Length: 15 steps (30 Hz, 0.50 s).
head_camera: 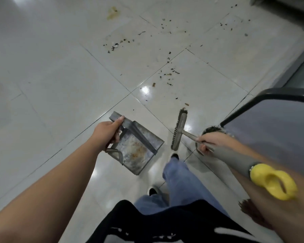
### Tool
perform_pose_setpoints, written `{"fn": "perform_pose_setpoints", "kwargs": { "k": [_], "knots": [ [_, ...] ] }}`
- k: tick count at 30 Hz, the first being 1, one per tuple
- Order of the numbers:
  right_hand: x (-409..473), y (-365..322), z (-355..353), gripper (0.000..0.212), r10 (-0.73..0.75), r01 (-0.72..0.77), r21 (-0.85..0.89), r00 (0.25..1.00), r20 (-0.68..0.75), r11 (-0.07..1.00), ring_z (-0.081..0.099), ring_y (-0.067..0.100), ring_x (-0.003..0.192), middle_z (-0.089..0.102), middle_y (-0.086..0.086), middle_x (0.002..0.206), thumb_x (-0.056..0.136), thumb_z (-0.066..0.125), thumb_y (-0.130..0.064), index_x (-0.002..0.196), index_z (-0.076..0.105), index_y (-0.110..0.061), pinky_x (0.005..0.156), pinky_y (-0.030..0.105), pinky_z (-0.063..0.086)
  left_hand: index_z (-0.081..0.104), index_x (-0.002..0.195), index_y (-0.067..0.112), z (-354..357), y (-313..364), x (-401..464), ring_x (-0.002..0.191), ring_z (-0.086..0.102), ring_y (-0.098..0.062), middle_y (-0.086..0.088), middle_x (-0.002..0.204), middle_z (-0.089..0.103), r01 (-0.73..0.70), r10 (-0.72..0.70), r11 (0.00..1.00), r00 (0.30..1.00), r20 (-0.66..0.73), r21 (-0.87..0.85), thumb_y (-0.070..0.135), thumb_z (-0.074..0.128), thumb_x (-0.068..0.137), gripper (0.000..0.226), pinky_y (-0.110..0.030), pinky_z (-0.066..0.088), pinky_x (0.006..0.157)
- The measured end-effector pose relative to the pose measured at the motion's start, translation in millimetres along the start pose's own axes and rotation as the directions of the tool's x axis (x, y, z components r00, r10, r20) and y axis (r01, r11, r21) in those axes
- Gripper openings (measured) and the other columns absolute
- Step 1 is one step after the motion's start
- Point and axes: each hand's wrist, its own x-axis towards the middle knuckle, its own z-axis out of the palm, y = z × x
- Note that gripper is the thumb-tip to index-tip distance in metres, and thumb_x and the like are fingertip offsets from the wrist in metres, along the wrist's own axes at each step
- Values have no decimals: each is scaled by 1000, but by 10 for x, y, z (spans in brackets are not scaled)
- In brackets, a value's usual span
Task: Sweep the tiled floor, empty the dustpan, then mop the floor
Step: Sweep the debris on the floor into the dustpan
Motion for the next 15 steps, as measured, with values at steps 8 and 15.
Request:
{"fn": "perform_pose_setpoints", "kwargs": {
  "k": [8,15],
  "knots": [
    [675,-1098,-430,28,50,-48,78,998,-29,996,34,9,16,36,10,63,100,35,-4,72,38,-1,25,9,31,51,55,9,147,701,1143,27,42,-12,1,33,45,15,-1,974,998,-63,224,50,59,85,51,-17,39,37],
    [1023,-1997,-521,33,145,-137,283,989,-9,949,46,15,19,50,16,38,99,35,-6,69,43,5,23,16,37,48,52,12,35,1164,1998,26,36,-11,5,32,41,34,-2,967,992,-130,252,49,58,85,51,-25,34,44]
  ]
}}
